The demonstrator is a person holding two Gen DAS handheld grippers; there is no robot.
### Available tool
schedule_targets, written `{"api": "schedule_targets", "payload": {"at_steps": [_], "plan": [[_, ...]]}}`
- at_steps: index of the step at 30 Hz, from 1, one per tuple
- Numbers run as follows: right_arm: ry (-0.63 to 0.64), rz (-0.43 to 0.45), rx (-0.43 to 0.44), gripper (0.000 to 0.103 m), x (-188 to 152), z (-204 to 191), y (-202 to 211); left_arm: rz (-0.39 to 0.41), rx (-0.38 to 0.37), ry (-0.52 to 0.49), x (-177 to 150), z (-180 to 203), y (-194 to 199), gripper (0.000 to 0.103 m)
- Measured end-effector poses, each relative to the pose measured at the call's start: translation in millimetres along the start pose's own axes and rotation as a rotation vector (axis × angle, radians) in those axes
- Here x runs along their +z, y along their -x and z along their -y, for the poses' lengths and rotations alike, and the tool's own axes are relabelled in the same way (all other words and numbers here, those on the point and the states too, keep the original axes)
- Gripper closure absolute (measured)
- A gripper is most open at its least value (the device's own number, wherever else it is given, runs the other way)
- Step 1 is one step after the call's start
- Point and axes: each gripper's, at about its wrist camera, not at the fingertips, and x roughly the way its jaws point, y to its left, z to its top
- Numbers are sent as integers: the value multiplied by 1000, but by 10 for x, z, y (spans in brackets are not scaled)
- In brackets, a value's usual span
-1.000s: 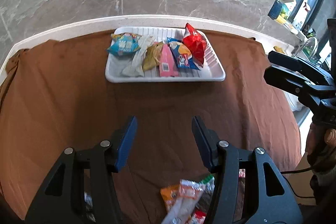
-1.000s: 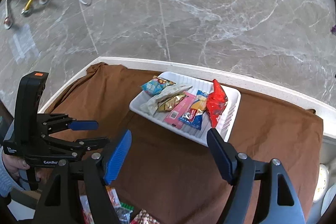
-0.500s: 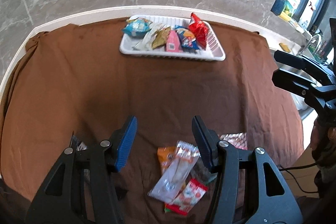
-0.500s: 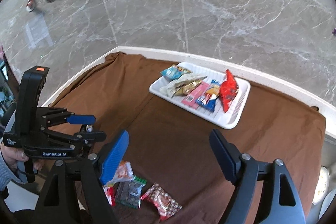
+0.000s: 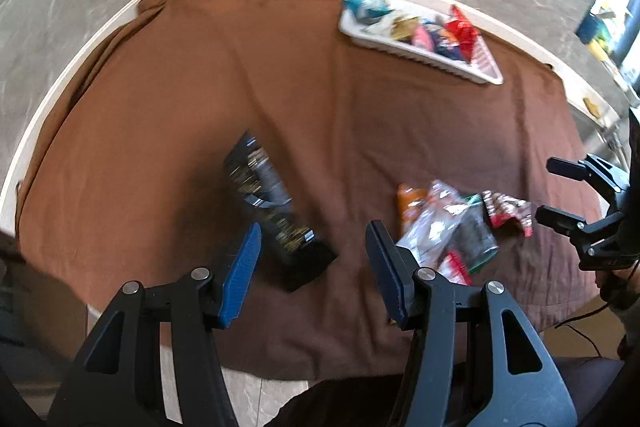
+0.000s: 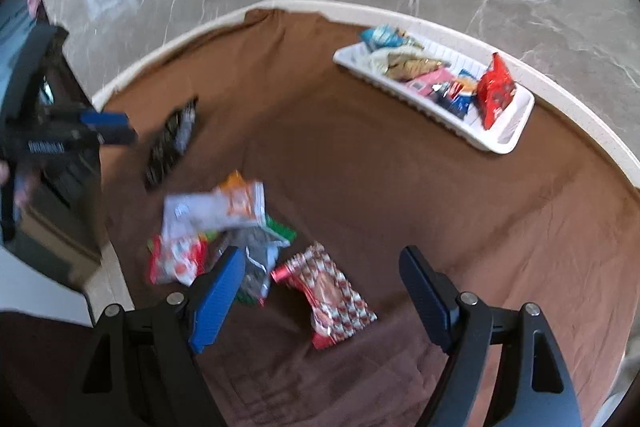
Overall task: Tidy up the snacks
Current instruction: 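Move the left tool to the black bag while the right tool approaches the heart candy, then grasp the black bag with the left tool while the right tool grasps the red-white heart candy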
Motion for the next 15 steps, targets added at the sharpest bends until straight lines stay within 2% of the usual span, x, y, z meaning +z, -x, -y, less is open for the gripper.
{"api": "schedule_targets", "payload": {"at_steps": [6,12,15], "plan": [[67,-70,-7,21,-51,5,-212,-21,22,63,-169,-329,-41,50],[132,-126,-17,21,-57,-53,-381,-44,24,88,-101,-447,-188,50],[148,-147,-15,27,-74,-74,-438,-61,16,97,-49,-479,-293,50]]}}
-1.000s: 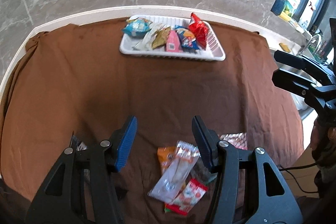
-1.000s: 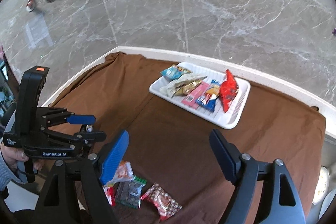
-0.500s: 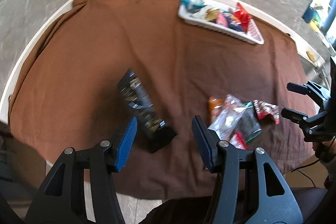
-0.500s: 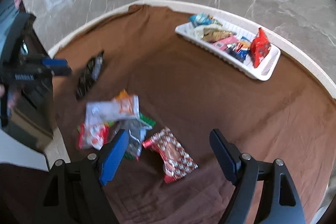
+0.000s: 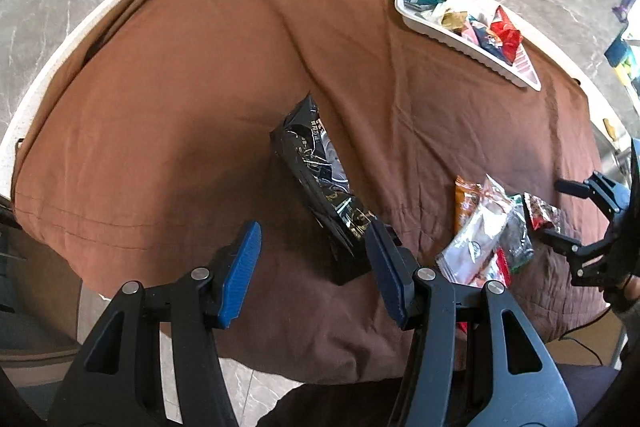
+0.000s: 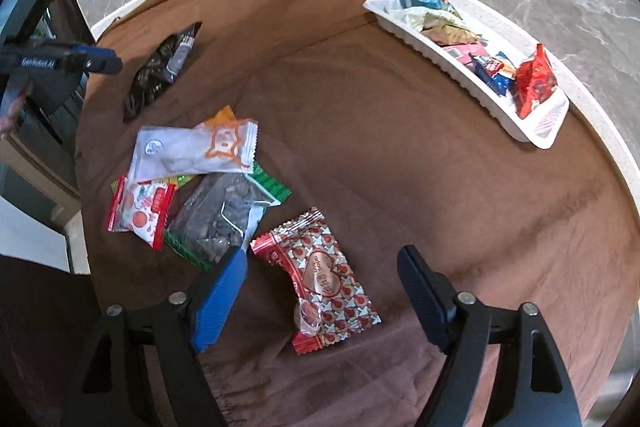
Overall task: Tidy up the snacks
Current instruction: 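Grasp the black bag with the left tool while the right tool grasps the red-white heart candy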
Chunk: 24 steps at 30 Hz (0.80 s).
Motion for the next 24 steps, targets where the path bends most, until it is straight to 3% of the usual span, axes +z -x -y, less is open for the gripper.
{"api": "schedule_targets", "payload": {"at_steps": [3,10,14,24], "plan": [[-1,-26,22,40,2,-8,-62,-12,-12,5,82,8,-102,50],[-25,-44,48,51,-1,31,-145,-49,-35,36,273,40,-360,50],[-69,-40,82,65,10,125,-142,-88,-54,38,295,91,-518,50],[-130,-35,134,65,17,207,-139,-124,-106,65,272,139,-772,50]]}}
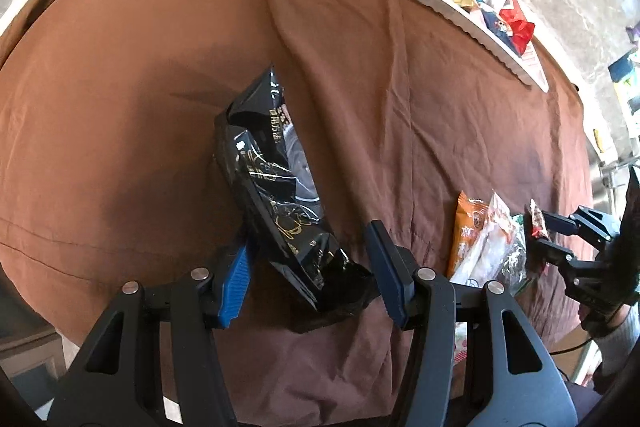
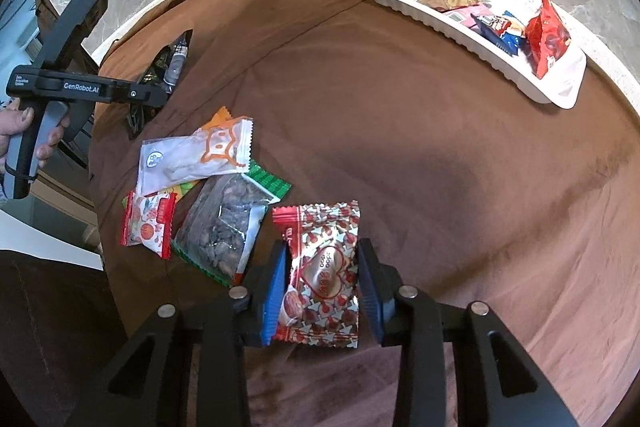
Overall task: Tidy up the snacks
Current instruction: 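Grasp the black bag with the left tool while the right tool grasps the red-white heart candy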
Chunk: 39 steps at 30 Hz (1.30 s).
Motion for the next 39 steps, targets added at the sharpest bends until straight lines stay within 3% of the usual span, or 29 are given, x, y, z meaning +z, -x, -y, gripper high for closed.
{"api": "schedule_targets", "payload": {"at_steps": [8,12,18,24,28,30,32,36,37,39], "plan": [[-55,6,56,63,11,96,6,-1,3,-23,-9,54,-21,42],[-67,16,115,43,-2,105,12,11,-5,-23,-24,67,-26,38],[7,14,106,20,-5,-73,-25,9,-13,-18,-33,58,-23,37],[-9,29,121,14,-20,-81,-33,19,-44,-17,-45,35,-25,29],[-20,-8,92,18,1,-77,-16,12,-23,-45,-41,98,-47,25],[-7,-9,34,37,5,-86,-2,18,-28,-30,-43,86,-44,25],[-4,-10,7,42,-7,-71,14,25,-35,-29,-48,80,-42,25],[-22,3,-42,66,-44,-16,51,34,-46,-26,-61,56,-34,27],[-25,6,-46,66,-51,-4,57,36,-43,-27,-66,58,-33,29],[-32,7,-50,69,-62,14,61,50,-13,-37,-75,55,-16,48]]}}
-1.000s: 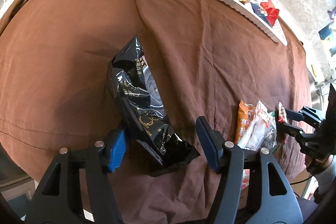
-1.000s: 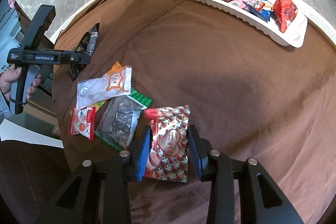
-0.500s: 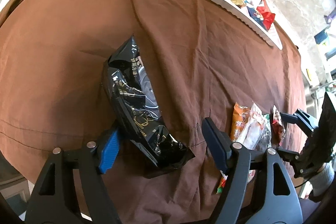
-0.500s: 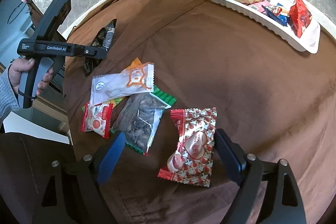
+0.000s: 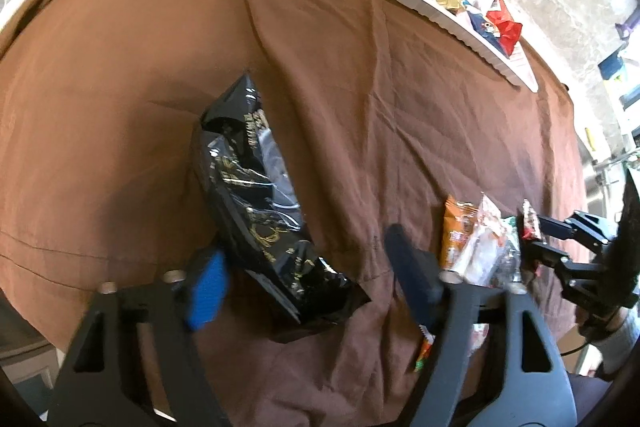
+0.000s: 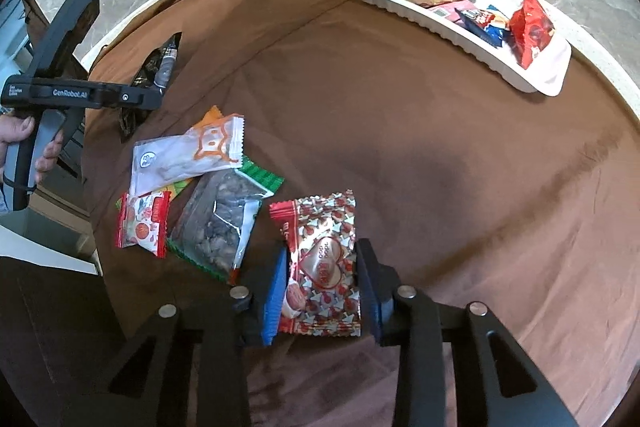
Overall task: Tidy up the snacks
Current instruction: 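Grasp the black bag with the left tool while the right tool grasps the red-white heart candy, then carry the black bag and heart candy into the tray and open both tools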
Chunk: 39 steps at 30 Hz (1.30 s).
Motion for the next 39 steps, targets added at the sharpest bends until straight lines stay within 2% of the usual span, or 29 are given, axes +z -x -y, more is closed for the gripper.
{"api": "schedule_targets", "payload": {"at_steps": [1,2,4,6,9,14,20,25,31,39], "plan": [[-3,2,-3,69,-4,5,3,6,13,-3,-5,-32,20,67],[-7,4,-3,70,-6,4,1,6,-11,15,-1,-69,26,73],[-20,7,6,73,-12,26,4,7,-44,44,3,-134,36,76],[-53,13,31,79,-10,76,19,5,-39,41,-1,-131,43,77],[-89,28,55,79,-7,121,64,24,-30,11,-8,-88,97,77],[-171,59,125,79,57,249,156,55,-40,19,66,-65,202,77],[-266,107,187,80,223,465,317,89,-85,-20,356,107,351,77],[-314,173,210,79,510,727,538,122,-110,-71,727,316,403,77],[-366,252,229,79,970,1084,765,171,-141,-161,1365,712,432,77],[-429,322,226,79,1507,1505,799,173,-193,-290,2112,1345,219,77]]}}
